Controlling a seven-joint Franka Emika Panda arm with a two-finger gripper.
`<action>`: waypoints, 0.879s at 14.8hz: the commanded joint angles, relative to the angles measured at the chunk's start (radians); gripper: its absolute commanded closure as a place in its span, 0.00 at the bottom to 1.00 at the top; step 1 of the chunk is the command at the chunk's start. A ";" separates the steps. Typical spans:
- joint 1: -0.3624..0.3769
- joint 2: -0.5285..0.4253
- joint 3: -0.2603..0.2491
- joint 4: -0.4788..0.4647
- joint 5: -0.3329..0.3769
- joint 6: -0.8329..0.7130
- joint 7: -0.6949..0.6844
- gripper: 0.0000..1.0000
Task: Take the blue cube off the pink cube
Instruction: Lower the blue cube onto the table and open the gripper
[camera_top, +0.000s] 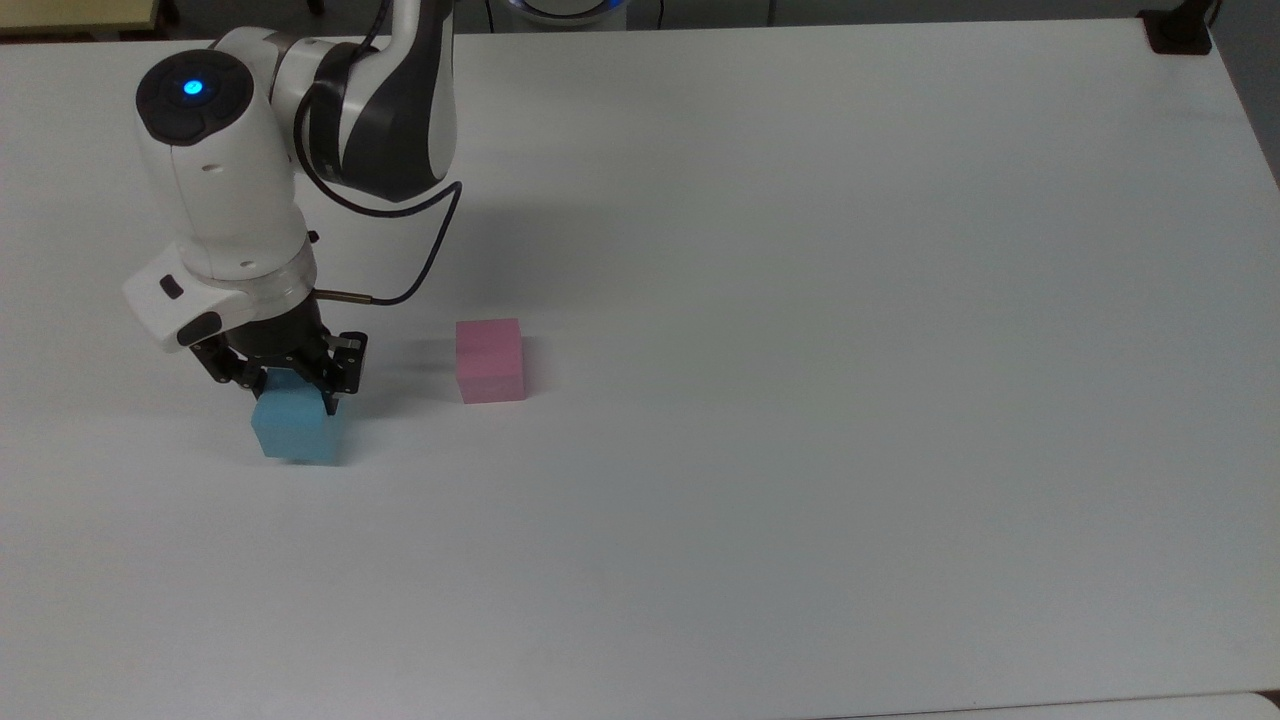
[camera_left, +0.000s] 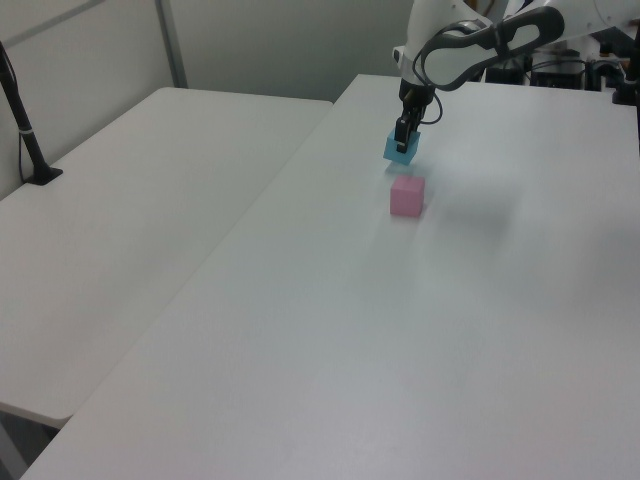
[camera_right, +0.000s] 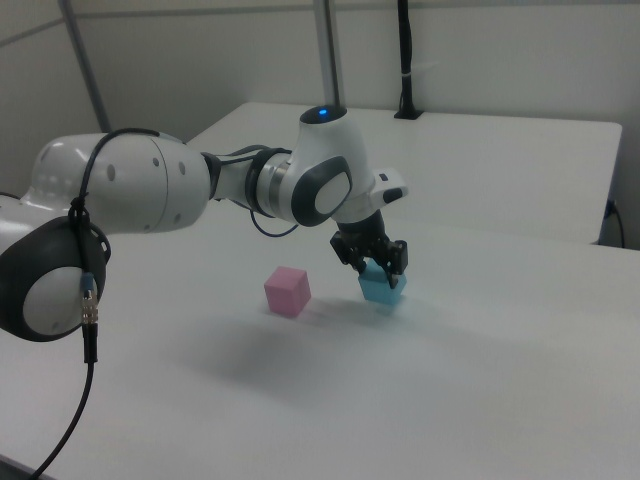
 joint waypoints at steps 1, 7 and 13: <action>-0.002 0.022 -0.011 0.020 -0.002 0.004 -0.036 0.58; 0.001 0.022 -0.009 0.008 -0.081 0.004 -0.027 0.00; 0.000 -0.015 -0.009 0.008 -0.068 -0.004 -0.001 0.00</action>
